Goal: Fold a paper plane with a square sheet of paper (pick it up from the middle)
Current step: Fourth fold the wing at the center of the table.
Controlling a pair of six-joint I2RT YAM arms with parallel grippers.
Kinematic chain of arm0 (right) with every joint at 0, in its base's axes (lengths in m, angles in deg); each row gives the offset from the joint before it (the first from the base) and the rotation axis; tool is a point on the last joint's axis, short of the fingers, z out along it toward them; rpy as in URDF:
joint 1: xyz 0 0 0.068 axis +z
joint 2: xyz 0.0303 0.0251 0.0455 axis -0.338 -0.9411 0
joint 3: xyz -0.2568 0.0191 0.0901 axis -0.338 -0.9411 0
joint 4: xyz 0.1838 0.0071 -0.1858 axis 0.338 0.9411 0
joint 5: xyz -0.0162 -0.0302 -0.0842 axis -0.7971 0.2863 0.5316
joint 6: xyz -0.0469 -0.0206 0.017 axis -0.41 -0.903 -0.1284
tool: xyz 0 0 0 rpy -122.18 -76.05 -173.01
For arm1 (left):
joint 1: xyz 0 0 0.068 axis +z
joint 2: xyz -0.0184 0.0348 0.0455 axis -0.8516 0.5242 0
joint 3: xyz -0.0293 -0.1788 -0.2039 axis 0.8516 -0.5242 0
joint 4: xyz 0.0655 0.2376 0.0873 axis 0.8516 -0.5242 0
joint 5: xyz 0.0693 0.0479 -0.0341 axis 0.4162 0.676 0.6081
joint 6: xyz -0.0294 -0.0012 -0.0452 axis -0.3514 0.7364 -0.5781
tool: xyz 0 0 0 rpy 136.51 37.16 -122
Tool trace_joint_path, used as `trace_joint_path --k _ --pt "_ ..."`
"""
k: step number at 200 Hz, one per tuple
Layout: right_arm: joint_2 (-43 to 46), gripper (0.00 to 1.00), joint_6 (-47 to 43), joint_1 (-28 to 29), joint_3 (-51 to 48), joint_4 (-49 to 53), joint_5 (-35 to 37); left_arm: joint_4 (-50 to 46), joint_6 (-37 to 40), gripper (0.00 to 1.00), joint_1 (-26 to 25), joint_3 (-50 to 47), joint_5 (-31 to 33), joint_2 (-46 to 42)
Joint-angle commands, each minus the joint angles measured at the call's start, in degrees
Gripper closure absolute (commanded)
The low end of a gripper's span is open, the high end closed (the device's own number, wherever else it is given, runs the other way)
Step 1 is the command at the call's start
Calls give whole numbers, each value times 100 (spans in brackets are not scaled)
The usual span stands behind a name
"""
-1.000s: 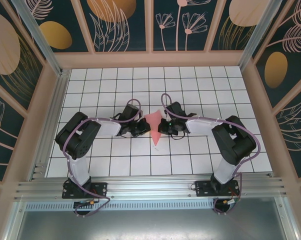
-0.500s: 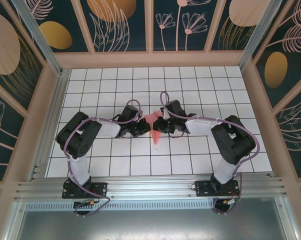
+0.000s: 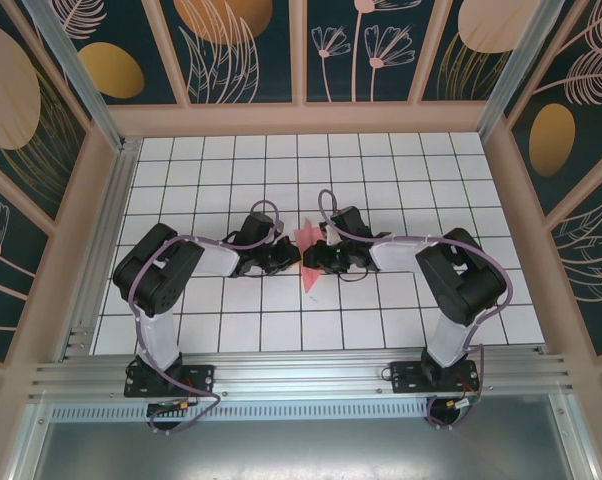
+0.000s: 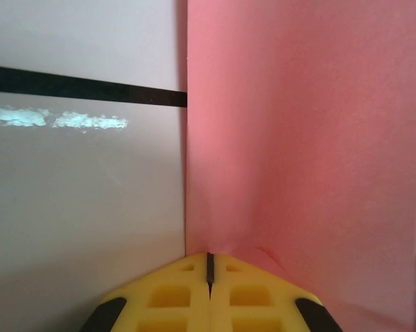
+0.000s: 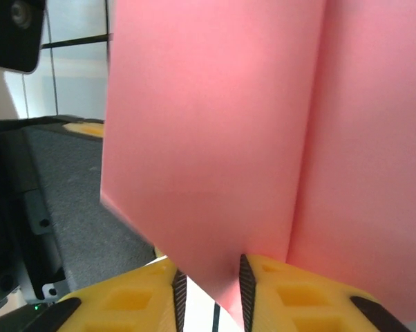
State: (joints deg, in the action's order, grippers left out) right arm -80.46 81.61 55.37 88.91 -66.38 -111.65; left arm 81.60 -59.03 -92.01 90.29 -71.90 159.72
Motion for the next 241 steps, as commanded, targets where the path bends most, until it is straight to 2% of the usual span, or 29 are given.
trace_joint_path --k 1,38,86,142,194,220,241 --pt "-47 66 -76 24 -163 -388 -317 -464 -16 100 -75 -239 299 533" --pt "-154 64 -79 15 -171 -495 -251 -382 -54 100 -73 -313 296 563" --pt "-223 66 103 -18 -351 -893 -107 76 -241 100 -43 -588 169 447" --pt "-260 71 154 -64 -383 -854 -8 1542 -602 100 88 -993 -274 38" --pt "-219 71 121 -90 -391 -813 17 2208 -642 90 240 -1432 -190 -704" --pt "-220 72 103 -90 -401 -832 -13 2641 -680 75 236 -1528 -323 -717" --pt "-214 74 62 -97 -391 -827 -31 2869 -700 69 241 -1455 -386 -615"
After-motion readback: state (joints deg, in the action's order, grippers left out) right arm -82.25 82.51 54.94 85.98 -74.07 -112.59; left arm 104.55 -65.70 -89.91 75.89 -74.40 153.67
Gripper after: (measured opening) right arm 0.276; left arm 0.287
